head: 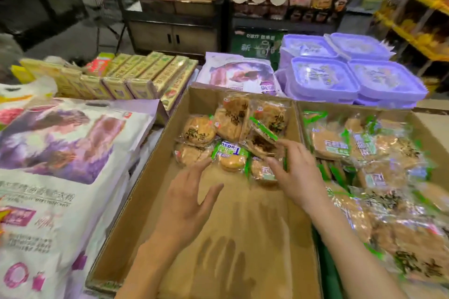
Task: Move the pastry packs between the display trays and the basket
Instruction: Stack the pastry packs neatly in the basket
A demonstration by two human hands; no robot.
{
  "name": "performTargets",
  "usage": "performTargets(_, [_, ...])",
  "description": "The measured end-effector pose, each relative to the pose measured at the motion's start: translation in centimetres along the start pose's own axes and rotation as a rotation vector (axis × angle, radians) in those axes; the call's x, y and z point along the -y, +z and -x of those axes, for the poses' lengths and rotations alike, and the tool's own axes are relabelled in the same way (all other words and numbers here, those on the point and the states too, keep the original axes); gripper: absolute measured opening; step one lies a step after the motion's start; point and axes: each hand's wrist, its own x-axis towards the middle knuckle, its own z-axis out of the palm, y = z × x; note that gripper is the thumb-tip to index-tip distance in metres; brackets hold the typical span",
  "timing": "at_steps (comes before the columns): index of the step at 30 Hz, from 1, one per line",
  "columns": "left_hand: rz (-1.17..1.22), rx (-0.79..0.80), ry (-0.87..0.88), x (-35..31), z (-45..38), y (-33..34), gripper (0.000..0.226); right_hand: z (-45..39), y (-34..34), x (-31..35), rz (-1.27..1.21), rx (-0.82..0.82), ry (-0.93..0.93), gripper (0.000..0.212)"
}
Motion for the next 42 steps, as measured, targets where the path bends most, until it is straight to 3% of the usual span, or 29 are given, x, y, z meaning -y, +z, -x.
performTargets(7, [-0.005,0.113,0.005,2.5,-4.5,1.2,0.055,-7.3,2.5,-0.1,0.103,0.151,0.109,0.069])
performTargets(10, [0.002,0.167,0.013,3.5,-6.2,1.6,0.059,-8.4,4.1,-0.1,0.199,0.180,0.116,0.062])
performTargets(14, [0.004,0.229,0.020,4.8,-8.1,2.8,0.062,-7.7,5.1,-0.3,0.313,0.090,0.028,0.039])
performTargets(19, [-0.081,0.340,0.055,6.9,-10.2,5.4,0.061,-5.8,4.3,-0.8,0.241,-0.041,-0.186,0.038])
performTargets(22, [-0.135,0.397,0.052,7.8,-11.7,6.5,0.056,-3.9,4.1,-1.1,0.299,0.036,-0.238,0.040])
performTargets(27, [-0.272,0.513,0.109,7.9,-13.7,7.5,0.065,-2.7,4.6,-1.3,0.345,0.241,-0.128,0.032])
performTargets(31, [-0.394,0.595,0.138,8.2,-14.6,8.1,0.074,-3.2,4.5,-0.9,0.229,0.163,0.075,0.031])
performTargets(36, [-0.456,0.645,0.088,8.0,-15.6,8.4,0.091,-3.5,5.6,-0.1,-0.039,0.132,0.433,0.061])
performTargets(42, [-0.487,0.657,0.088,8.2,-15.4,8.4,0.092,-3.8,6.0,-0.3,-0.164,0.058,0.575,0.079])
